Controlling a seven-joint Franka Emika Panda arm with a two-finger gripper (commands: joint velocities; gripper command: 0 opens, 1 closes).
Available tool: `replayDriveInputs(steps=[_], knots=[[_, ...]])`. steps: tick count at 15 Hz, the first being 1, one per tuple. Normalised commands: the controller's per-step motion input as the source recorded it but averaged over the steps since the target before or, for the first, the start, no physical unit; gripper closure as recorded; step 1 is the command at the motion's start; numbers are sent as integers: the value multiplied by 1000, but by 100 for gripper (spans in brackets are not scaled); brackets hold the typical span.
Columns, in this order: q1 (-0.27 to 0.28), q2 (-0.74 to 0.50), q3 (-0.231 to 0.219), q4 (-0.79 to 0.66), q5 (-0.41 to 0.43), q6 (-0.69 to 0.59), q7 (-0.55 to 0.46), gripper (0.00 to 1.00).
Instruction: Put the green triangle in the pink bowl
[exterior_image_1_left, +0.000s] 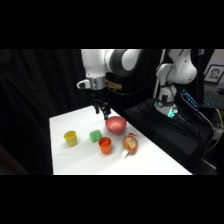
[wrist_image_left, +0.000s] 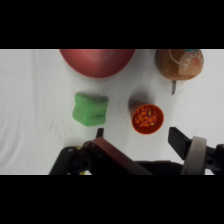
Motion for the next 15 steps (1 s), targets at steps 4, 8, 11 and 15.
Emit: replayDriveInputs(steps=[4,8,11,15], knots=[[-20,36,-4,62,24,18,-17,0],[-68,99,-38,146,50,66,-85,0],[-81,152,-43,166,85,125,-125,0],[-75,223,-24,194,143,191,-131,0]])
